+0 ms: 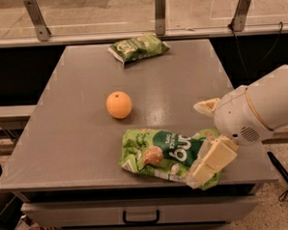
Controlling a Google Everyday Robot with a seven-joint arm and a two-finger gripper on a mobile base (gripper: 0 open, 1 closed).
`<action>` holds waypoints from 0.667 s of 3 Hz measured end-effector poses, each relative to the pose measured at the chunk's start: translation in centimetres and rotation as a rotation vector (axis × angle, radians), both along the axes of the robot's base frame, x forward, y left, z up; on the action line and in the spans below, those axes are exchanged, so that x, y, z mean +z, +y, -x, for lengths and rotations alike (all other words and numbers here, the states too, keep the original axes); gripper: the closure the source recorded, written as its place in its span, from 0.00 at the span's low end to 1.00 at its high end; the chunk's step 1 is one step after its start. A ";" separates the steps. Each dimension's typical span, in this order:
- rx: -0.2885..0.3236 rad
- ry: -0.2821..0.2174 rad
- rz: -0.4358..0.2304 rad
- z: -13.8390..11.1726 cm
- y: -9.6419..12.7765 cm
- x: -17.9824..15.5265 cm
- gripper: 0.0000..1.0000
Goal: Move green rice chip bag near green jalapeno chip bag
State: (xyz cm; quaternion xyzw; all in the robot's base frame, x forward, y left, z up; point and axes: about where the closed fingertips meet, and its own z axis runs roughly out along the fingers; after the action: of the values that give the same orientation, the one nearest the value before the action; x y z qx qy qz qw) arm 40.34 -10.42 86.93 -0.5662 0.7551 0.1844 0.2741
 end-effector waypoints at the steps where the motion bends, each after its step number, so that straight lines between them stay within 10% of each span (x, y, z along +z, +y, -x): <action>1: 0.018 0.007 0.018 -0.3 2.7 -1.4 0.00; 2: 0.011 0.051 0.088 -1.2 4.5 -4.1 0.00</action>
Offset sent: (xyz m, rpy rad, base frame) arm 0.0252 0.0648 -0.0783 -0.1772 0.1157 0.0017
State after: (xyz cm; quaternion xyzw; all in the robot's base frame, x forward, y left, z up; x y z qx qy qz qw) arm 41.53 -5.97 82.84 -0.5772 0.7660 0.1668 0.2287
